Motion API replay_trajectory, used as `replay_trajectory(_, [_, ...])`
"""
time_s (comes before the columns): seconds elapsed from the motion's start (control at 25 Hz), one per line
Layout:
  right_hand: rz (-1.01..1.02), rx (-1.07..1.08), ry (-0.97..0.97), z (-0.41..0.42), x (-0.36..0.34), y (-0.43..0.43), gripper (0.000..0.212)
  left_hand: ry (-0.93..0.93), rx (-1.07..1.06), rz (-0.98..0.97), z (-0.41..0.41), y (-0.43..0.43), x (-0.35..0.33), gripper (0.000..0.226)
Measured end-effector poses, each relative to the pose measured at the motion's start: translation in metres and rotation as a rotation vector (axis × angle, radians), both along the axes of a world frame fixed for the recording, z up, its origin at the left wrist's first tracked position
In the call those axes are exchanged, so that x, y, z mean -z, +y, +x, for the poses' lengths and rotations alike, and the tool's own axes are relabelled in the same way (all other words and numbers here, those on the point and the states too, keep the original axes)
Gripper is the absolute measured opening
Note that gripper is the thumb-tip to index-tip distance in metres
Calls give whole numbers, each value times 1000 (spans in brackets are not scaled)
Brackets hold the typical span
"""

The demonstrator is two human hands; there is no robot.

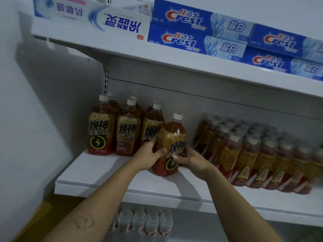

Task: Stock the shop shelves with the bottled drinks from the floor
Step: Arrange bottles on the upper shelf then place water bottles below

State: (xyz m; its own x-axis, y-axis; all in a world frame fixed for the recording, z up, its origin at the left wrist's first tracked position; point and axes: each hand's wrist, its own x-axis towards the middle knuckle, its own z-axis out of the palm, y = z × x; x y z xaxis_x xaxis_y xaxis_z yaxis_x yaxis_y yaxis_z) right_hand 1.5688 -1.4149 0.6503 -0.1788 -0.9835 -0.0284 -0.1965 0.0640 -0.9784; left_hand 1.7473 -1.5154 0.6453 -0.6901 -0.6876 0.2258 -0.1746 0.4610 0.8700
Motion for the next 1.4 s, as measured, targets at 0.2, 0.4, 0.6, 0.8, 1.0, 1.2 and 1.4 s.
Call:
replay_trajectory(0.2, [-5,-46,51,-7,-9,-13,73,-152,-287,-157,-5,9,11,59])
replay_trajectory(0.4, [-148,105,11,-20,-3,-13,63,10,-393,-85,-34,35,19,43])
replay_trajectory(0.6, [-220,401,24,-39,7,-29,66,22,-323,-27,-72,46,10,51])
replay_trajectory(0.8, [-202,470,156,-46,5,-75,67,18,-411,-17,-74,30,-4,53])
replay_trajectory(1.0, [-127,518,96,-55,4,-123,71,47,-482,16,-69,22,-1,43])
replay_trajectory(1.2, [-120,480,42,-52,11,-144,80,50,-548,3,-67,14,6,39])
replay_trajectory(1.4, [-97,436,18,-56,14,-153,82,43,-596,-13,-66,10,13,31])
